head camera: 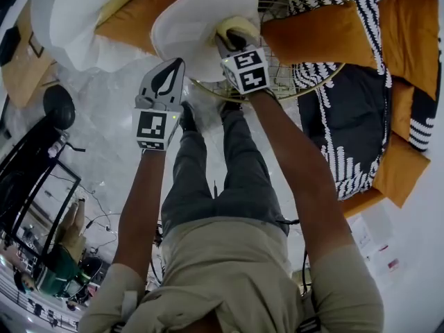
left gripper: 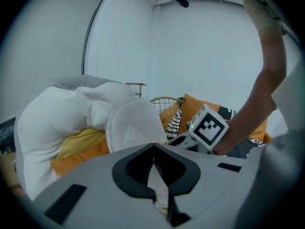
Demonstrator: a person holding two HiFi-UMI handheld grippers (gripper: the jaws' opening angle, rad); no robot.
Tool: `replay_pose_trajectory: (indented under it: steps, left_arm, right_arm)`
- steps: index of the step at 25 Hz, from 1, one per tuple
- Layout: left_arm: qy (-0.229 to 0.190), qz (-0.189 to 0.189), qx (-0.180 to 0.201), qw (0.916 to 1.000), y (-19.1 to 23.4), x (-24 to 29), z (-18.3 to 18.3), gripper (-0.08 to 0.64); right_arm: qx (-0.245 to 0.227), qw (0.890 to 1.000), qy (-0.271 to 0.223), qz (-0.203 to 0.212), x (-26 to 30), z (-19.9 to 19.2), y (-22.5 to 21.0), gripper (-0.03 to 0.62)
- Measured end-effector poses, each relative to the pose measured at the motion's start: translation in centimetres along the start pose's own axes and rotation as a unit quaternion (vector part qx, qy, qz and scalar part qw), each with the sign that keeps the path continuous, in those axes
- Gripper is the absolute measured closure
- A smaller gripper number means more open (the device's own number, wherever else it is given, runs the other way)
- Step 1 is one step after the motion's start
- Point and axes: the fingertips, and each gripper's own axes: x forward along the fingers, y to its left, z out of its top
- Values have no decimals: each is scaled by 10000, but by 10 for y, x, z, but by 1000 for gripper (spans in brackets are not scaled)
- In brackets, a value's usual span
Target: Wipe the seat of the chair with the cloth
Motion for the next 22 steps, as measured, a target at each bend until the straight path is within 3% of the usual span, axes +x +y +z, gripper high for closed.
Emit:
replay_pose_trajectory:
  steps: [4, 7, 14, 17, 22]
  left_arm:
    - [110, 14, -83, 9999, 2, -4, -3, 545]
    - [96, 33, -68, 9999, 4, -6, -4, 545]
    - [9, 36, -35, 10000, 0, -8, -8, 545]
    - [158, -20, -82, 9998, -6, -8, -12, 545]
    - [194, -79, -76, 9998, -15, -4, -17, 545]
  right_arm:
    - [-298, 9937, 406, 1004, 5, -44, 111, 531]
    - [-119, 9918, 417, 1203, 0, -57, 139, 531]
    - [-221, 9921, 379, 1175, -6, -56, 133, 531]
    - [-225, 9932, 316, 1102, -6, -50, 122, 531]
    - [-338, 9967, 334, 662, 1, -44, 61, 531]
